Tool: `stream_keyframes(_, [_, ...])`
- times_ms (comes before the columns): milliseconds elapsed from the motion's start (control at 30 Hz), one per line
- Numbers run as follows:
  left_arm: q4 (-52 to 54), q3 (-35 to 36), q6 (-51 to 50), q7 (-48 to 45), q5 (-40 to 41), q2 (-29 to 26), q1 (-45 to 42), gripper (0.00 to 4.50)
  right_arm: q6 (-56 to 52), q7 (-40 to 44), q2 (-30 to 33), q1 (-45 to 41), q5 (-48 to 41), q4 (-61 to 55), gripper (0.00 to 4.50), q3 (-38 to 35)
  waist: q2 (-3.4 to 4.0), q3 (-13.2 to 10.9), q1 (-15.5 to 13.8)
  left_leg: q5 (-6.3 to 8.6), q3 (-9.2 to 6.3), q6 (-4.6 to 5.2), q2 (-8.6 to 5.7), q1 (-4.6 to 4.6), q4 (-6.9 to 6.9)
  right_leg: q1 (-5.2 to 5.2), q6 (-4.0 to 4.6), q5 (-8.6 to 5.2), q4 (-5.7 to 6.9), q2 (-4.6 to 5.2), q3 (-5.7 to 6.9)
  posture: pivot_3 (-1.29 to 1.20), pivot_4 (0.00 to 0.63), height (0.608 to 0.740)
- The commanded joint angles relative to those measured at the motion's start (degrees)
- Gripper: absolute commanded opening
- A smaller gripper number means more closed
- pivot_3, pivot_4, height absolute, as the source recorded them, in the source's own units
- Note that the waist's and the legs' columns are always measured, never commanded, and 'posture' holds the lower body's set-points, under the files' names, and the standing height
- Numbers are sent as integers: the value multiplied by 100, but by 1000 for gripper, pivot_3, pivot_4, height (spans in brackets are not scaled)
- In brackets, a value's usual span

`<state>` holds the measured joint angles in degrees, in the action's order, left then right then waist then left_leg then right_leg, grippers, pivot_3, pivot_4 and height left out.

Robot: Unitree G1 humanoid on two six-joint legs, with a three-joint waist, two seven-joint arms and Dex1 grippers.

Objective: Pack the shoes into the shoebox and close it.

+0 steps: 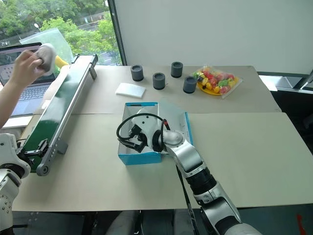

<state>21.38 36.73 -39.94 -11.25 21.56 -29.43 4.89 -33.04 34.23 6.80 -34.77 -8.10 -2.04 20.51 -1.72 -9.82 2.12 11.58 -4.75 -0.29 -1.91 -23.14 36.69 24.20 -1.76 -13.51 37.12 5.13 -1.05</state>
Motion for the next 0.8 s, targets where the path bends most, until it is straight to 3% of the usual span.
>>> stream_keyframes(33, [-64, 62, 265, -62, -116, -87, 51, 4361, -96, 95, 19, 5, -141, -284, 4500, -93, 0, 0, 7, 0, 0, 0, 0, 0, 0, 0, 0, 0, 0, 0, 0, 0, 150, 731])
stream_keyframes(800, [-556, 43, 747, -236, -206, -44, 173, 4361, -310, -52, -20, -336, -177, -379, 4500, -271, 0, 0, 16, 0, 1, 0, 4, 0, -1, 1, 0, 0, 1, 0, -1, 0, 150, 731])
